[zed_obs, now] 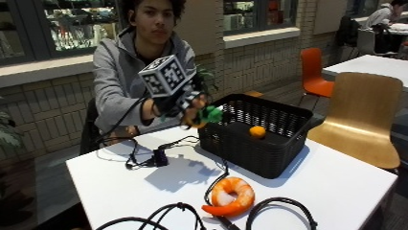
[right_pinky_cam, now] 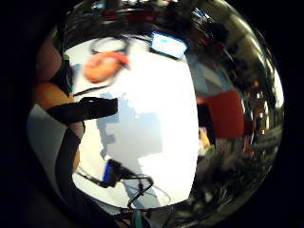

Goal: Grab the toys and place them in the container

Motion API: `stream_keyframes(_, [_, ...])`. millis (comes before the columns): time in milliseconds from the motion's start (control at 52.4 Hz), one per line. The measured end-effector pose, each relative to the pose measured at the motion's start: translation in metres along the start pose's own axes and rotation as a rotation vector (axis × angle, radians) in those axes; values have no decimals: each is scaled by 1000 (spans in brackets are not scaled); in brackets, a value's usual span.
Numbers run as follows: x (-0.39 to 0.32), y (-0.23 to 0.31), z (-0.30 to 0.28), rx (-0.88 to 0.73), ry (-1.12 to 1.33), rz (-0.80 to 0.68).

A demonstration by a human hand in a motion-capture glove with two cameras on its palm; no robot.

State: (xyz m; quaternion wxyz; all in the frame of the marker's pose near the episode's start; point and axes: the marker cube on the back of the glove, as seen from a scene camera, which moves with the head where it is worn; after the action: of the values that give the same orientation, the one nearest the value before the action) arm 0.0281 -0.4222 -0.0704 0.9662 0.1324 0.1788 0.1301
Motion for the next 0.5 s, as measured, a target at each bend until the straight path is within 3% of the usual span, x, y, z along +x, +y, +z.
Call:
stream_keyframes(57, [-44,-4,-2,-16,-67,-128])
stream_keyframes(210, [-121,-5,7,-84,-62,-297])
stream_keyframes(496, [-164,-11,36,-162,-40,-403])
